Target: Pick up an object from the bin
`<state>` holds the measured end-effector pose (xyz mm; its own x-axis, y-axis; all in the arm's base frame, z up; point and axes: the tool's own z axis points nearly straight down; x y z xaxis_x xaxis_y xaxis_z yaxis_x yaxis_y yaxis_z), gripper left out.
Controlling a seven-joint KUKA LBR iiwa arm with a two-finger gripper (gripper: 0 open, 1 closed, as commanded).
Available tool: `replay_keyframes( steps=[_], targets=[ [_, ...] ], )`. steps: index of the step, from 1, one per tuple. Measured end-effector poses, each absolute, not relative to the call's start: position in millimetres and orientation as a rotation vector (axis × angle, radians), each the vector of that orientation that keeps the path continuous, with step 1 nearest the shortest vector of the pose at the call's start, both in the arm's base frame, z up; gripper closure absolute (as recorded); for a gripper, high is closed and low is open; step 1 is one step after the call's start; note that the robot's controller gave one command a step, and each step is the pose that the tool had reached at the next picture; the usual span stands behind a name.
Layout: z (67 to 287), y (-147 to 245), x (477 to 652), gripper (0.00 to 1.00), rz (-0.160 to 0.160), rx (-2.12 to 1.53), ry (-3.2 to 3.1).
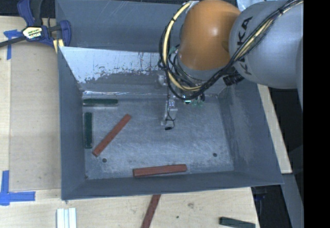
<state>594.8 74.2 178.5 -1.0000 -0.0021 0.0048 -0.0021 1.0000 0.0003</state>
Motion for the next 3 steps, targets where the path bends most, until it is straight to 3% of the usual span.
replay_keyframes(
  steps=[1,2,3],
  targets=[
    [183,74,596.5,0.0,-0.001,0.001,-3.145],
    [139,91,593.2,0.0,0.0,0.084,-3.151],
    [114,132,605.2,0.0,0.0,-0.015,-3.14]
  ],
)
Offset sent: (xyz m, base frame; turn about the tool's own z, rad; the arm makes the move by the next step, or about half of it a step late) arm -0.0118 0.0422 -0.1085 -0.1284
